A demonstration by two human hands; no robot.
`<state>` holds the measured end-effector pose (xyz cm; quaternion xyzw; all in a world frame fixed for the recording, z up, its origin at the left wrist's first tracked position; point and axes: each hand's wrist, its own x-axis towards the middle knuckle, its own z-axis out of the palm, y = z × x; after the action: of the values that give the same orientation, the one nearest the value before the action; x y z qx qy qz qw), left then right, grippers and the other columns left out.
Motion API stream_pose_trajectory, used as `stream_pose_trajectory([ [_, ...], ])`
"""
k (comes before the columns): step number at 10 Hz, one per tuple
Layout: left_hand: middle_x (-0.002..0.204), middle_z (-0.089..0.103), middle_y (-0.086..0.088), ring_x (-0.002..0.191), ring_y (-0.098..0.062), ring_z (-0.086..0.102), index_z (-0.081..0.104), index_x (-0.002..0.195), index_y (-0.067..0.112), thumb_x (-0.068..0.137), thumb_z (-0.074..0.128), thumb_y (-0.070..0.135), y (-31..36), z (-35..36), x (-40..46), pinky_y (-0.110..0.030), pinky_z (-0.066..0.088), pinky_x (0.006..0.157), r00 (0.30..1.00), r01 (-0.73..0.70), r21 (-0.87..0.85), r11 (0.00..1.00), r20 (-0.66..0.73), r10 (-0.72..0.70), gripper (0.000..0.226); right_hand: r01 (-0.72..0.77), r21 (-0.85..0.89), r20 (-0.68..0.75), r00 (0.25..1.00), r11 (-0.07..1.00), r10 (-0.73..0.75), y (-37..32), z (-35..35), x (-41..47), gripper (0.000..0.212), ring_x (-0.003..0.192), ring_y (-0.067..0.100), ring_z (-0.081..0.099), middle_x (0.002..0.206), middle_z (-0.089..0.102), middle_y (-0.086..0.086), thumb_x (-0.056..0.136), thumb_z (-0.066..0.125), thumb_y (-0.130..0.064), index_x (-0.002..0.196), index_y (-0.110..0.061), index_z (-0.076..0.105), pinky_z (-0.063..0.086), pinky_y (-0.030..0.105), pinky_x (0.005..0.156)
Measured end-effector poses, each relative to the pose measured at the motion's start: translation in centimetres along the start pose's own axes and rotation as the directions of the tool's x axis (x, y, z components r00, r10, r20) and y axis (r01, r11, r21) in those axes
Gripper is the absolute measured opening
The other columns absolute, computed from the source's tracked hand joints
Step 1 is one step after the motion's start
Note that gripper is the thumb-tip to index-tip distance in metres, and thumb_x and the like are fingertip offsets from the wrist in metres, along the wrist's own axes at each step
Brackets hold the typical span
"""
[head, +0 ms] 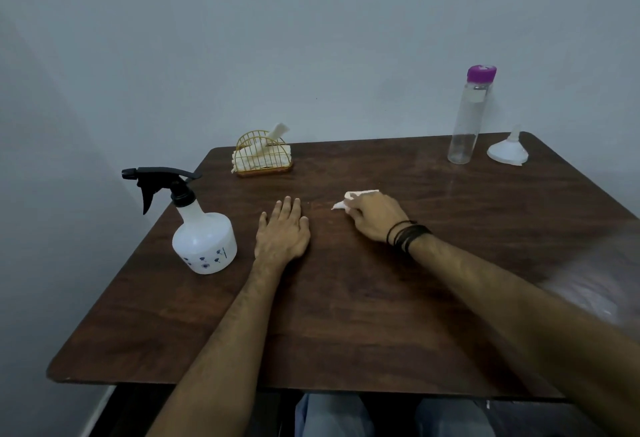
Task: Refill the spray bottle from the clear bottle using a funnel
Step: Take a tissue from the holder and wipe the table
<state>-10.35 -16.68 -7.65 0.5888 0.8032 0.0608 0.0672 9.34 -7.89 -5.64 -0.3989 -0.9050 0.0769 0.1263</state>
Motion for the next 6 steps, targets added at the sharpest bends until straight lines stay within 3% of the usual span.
stream_pose_trajectory([
  [1,0.169,0.002,-0.002,0.156,-0.018,0.001,0.007,0.161,0.019,0.106,0.016,0.041,0.1,0.3,0.0,-0.048,0.002,0.125,1.000,0.006,-0.004,1.000,-0.004,-0.006,0.060,0.121,0.029,-0.055,0.991,0.992,-0.119,-1.3,0.3,-3.0,0.031,0.120,0.014,0.059,0.126,0.065,-0.012,0.101,0.044,-0.033,0.120,-0.040,0.068,0.054,0.037,0.091],
  [2,0.169,0.002,-0.002,0.156,-0.018,0.001,0.007,0.161,0.019,0.106,0.016,0.041,0.2,0.4,0.2,-0.047,0.001,0.125,1.000,0.012,-0.011,1.000,-0.015,-0.012,0.060,0.165,0.046,-0.056,0.985,0.985,-0.162,-2.1,0.3,-4.5,0.029,0.117,0.016,0.063,0.120,0.070,-0.007,0.100,0.047,-0.037,0.111,-0.030,0.073,0.054,0.038,0.088],
  [3,0.169,0.002,-0.002,0.156,-0.018,0.001,0.007,0.161,0.018,0.106,0.016,0.041,0.2,0.4,0.2,-0.048,0.002,0.125,1.000,0.006,-0.003,1.000,-0.011,-0.006,0.060,0.076,0.127,-0.029,0.997,0.989,-0.073,-2.0,0.2,-1.8,0.026,0.124,0.018,0.061,0.130,0.068,-0.003,0.098,0.056,-0.032,0.112,-0.027,0.077,0.050,0.035,0.100],
  [4,0.169,0.002,-0.002,0.156,-0.018,0.001,0.007,0.161,0.018,0.107,0.016,0.041,0.1,0.3,0.2,-0.048,0.002,0.125,1.000,0.003,-0.004,1.000,-0.011,-0.003,0.060,-0.057,0.125,0.040,0.998,0.991,0.052,-2.8,0.5,2.5,0.034,0.118,0.031,0.063,0.127,0.068,0.010,0.094,0.057,-0.009,0.124,-0.022,0.068,0.051,0.036,0.097],
  [5,0.169,0.003,-0.002,0.156,-0.018,0.001,0.008,0.161,0.018,0.107,0.017,0.039,0.0,0.4,0.1,-0.048,0.003,0.125,1.000,-0.005,-0.017,1.000,-0.024,0.005,0.059,-0.065,0.191,0.054,0.997,0.979,0.056,-5.1,1.2,5.3,0.057,0.113,0.040,0.062,0.123,0.065,0.019,0.088,0.059,-0.002,0.141,-0.022,0.047,0.052,0.041,0.091],
  [6,0.170,0.003,-0.001,0.156,-0.016,0.001,0.007,0.161,0.014,0.107,0.018,0.037,-0.2,0.5,0.1,-0.047,0.003,0.125,0.999,-0.006,-0.035,0.999,-0.032,0.005,0.060,0.042,0.169,0.076,0.996,0.985,-0.055,-6.6,2.3,5.9,0.045,0.111,0.037,0.064,0.119,0.068,0.014,0.089,0.059,-0.010,0.133,-0.019,0.055,0.054,0.042,0.091],
])
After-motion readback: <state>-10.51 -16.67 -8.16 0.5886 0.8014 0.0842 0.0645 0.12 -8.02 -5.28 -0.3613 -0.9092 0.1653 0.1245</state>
